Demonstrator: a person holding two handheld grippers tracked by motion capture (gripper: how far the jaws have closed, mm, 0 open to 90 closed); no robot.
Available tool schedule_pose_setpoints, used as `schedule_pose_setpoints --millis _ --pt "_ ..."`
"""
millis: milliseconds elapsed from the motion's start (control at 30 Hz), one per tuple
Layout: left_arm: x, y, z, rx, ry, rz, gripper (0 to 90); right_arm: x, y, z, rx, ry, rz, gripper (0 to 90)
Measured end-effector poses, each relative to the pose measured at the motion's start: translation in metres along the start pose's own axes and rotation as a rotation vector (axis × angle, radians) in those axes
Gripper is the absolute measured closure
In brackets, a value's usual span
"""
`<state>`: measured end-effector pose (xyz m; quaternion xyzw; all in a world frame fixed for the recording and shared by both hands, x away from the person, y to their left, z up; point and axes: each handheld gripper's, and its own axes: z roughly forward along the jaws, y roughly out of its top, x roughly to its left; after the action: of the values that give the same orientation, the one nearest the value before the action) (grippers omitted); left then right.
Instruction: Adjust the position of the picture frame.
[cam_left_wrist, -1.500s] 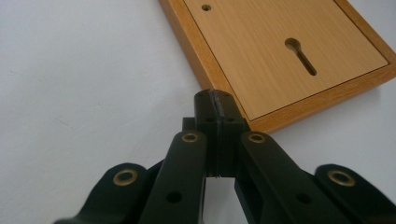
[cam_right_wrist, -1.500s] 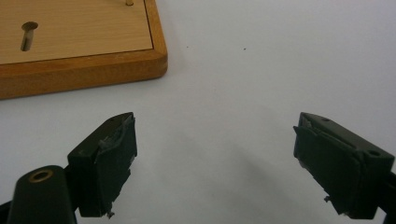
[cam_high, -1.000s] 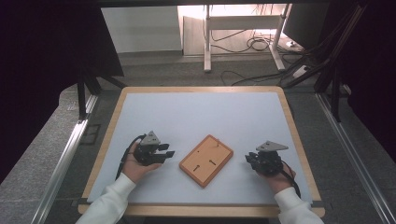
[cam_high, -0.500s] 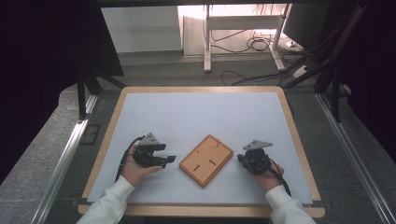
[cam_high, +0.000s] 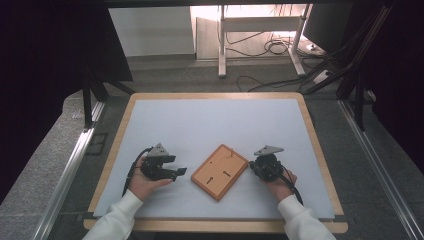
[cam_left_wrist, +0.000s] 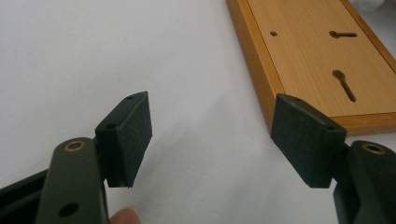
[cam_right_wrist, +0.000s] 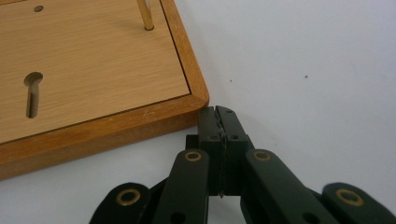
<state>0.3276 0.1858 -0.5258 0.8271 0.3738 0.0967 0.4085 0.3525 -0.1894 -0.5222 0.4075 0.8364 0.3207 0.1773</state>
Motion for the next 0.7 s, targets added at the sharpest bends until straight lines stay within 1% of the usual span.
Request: schedule_pose_setpoints --millis 133,233,333,367,433,567,600,700 --pt "0.002 0.000 -0.001 -0.008 0.005 -0.007 29.4 0.003 0.006 0.007 -0.005 0.001 -0.006 90.0" --pt "0.003 -0.001 -0.002 -0.013 0.006 -0.015 29.5 0.006 0.012 0.013 -0.007 0.012 -0.020 90.0" --pt "0.004 -0.001 -0.002 -0.011 0.006 -0.012 29.4 0.012 0.020 0.020 -0.005 0.033 -0.031 90.0" --pt "0.004 -0.001 -0.002 -0.011 0.007 -0.011 29.4 0.014 0.022 0.022 -0.002 0.041 -0.044 90.0" --pt "0.004 -0.001 -0.002 -0.011 0.006 -0.010 29.4 0.020 0.027 0.027 -0.001 0.037 -0.072 90.0" --pt "0.004 -0.001 -0.003 -0.012 0.009 -0.014 29.4 0.027 0.036 0.037 -0.005 0.052 -0.084 90.0" --pt "0.004 -0.001 -0.003 -0.012 0.009 -0.014 29.4 0.028 0.038 0.038 -0.001 0.056 -0.096 90.0" --pt "0.005 -0.001 -0.002 -0.006 0.010 -0.008 29.4 0.033 0.044 0.044 -0.003 0.067 -0.099 90.0"
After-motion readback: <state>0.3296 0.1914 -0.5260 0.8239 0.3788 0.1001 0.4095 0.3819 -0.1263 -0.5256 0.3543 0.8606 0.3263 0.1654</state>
